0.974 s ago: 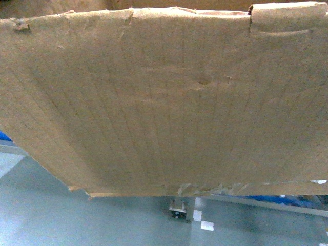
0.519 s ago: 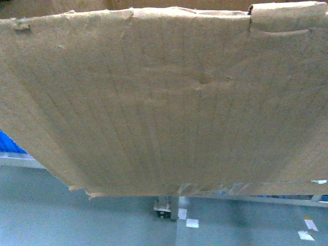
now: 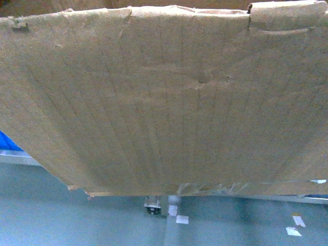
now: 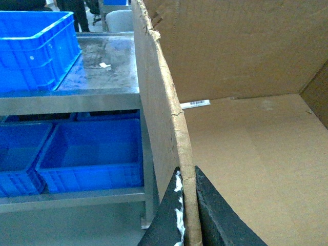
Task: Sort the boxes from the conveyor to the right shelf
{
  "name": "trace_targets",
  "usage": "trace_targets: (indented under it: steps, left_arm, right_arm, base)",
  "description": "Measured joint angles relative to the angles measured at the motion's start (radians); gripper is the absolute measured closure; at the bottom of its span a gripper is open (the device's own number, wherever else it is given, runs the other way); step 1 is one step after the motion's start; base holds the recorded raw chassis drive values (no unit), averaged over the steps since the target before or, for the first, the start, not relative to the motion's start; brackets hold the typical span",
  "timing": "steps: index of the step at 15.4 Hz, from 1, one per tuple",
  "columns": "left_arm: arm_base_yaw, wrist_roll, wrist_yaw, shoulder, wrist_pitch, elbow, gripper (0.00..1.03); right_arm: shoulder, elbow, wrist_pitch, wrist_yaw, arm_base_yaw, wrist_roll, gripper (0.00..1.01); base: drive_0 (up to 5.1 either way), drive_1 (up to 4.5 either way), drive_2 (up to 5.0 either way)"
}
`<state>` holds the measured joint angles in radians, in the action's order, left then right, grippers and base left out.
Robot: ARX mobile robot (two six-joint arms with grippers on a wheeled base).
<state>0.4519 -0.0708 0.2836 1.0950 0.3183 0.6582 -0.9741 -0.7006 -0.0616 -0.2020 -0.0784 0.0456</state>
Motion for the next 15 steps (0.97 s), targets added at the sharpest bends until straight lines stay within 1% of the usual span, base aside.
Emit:
trace_targets:
  steps: [4, 14, 15]
  left_arm:
    - [0.000, 0.000, 0.000, 0.000, -0.002, 0.000, 1.01]
    - [0.000, 0.000, 0.000, 0.001, -0.002, 0.000, 1.01]
    - [0.000, 0.000, 0.000, 0.001, 0.002, 0.000, 1.01]
  right_arm:
    - [0.000, 0.000, 0.000, 0.000, 0.000, 0.000, 0.99]
    - [0.000, 0.000, 0.002, 0.000, 0.001, 0.000, 0.99]
    - [0.001, 0.000, 0.000, 0.000, 0.001, 0.000, 0.99]
  base:
    - [3.9, 0.19, -4.6]
    - [3.8, 1.13, -4.7]
    - [0.0, 0.00, 0.0]
